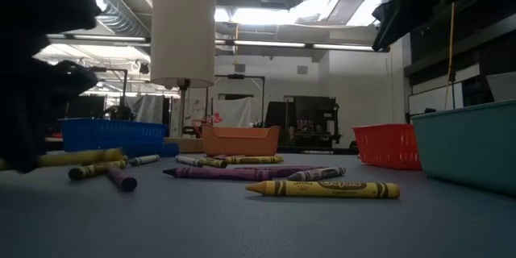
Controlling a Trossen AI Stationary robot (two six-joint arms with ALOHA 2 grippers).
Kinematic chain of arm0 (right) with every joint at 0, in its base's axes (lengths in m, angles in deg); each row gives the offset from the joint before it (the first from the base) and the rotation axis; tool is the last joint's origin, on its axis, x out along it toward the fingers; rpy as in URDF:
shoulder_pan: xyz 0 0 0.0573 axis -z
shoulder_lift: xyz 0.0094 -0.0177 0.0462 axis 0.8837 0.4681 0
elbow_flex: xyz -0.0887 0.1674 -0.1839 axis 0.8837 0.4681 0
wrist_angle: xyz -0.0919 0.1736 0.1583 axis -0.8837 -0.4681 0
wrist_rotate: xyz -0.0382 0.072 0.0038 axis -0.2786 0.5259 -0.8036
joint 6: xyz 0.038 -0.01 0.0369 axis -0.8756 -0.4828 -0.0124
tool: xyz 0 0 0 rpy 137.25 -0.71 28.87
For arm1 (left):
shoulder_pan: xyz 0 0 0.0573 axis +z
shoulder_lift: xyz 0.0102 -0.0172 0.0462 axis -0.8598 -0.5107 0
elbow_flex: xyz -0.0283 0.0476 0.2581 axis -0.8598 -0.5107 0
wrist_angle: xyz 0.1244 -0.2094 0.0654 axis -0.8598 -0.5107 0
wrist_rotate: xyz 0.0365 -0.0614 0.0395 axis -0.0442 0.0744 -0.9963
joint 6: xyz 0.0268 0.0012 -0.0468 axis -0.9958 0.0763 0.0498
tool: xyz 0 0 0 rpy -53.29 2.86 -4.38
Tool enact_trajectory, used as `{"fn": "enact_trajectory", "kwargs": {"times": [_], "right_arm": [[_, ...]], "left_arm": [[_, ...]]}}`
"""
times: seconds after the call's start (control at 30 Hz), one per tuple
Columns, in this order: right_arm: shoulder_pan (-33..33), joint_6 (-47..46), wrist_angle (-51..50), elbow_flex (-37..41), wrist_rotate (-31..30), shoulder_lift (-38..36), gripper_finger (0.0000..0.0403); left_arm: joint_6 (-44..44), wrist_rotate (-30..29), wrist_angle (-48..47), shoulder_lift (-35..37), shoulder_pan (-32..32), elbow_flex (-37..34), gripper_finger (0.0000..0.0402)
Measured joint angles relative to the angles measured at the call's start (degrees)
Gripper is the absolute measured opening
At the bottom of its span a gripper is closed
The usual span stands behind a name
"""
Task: Sort crayons
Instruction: Put the yellow crayon into the light blue bin
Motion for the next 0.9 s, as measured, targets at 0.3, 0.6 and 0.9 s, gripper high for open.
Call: {"fn": "enact_trajectory", "kwargs": {"times": [0.3, 0.6, 0.9], "right_arm": [[0.0, 0.01, 0.15, 0.0, 0.0, 0.0, 0.0122], [0.0, -0.01, 0.68, 0.0, 0.0, 0.0, 0.0122], [0.0, -0.01, 0.68, 0.0, 0.0, 0.0, 0.0122]], "left_arm": [[-5.57, -3.13, 11.44, 0.02, 5.99, 0.0, 0.0001], [-25.82, -3.27, 29.53, 0.04, 16.76, 0.07, 0.0001], [-32.62, 3.27, 48.18, -3.04, 26.7, 2.26, 0.0]]}}
